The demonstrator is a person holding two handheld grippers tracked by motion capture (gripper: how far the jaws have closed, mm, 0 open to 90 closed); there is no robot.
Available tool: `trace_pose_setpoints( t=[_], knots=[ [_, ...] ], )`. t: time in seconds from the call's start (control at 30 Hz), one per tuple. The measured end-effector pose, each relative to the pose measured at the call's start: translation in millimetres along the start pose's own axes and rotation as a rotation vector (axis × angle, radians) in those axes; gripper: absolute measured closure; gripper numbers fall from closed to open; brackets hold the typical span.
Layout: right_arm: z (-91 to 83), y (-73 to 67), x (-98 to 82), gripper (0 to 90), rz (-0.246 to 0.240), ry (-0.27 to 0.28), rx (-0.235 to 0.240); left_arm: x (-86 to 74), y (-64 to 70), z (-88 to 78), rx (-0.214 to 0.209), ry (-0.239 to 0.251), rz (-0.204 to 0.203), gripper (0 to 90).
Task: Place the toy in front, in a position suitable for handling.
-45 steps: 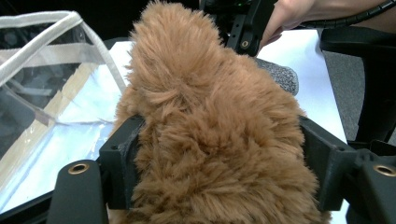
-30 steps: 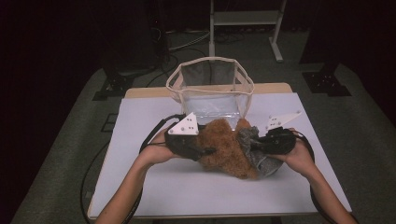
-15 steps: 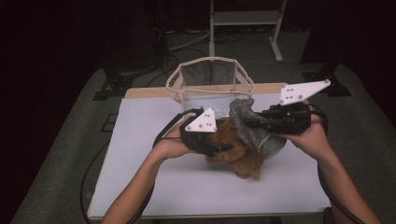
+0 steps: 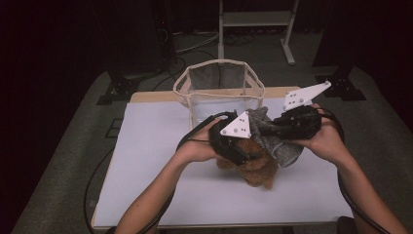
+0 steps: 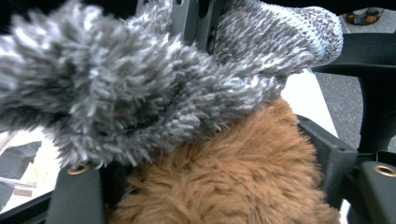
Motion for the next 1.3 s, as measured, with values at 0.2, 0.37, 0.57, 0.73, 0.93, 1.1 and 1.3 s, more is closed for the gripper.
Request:
trace_pose_setpoints(
  t=[0.2, 0.37, 0.57, 0.73, 0.93, 1.1, 1.3],
  knots=[
    [2.0, 1.6, -5.3, 80.4, 0.002, -0.024, 0.0, -2.5, -2.5, -4.1, 0.011, -0.019, -0.007, 16.9],
    [12.5, 3.6, -7.6, 80.5, 0.0, -0.062, 0.002, -13.9, -9.7, -13.5, 0.026, -0.036, -0.029, 25.8],
    [22.8, 4.1, -12.1, 80.4, 0.016, -0.031, 0.016, -27.2, -12.0, -19.9, 0.05, -0.042, -0.026, 36.6],
    [30.5, 5.0, -24.5, 80.1, 0.054, 0.029, 0.012, -39.0, -15.1, -29.8, 0.062, -0.022, -0.059, 36.6],
    [50.4, 5.6, -49.8, 79.8, 0.098, 0.014, 0.026, -60.9, -19.2, -49.9, 0.071, 0.017, -0.106, 37.1],
    [65.7, 1.5, -66.2, 79.4, 0.125, 0.023, 0.057, -84.3, -18.7, -64.6, 0.095, 0.034, -0.148, 36.9],
    [74.2, 0.1, -78.3, 79.0, 0.136, -0.009, 0.061, -115.4, -17.9, -77.8, 0.115, 0.047, -0.211, 36.3]
  ],
)
Point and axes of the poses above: each handheld gripper's, and its own axes: z roughly forward along the jaws, x roughly out of its top, y roughly to its right, the point moved 5 cm from there along z, roughly forward along the jaws, and after that the axes turned 11 degrees about -z, right-handed, at the moved point
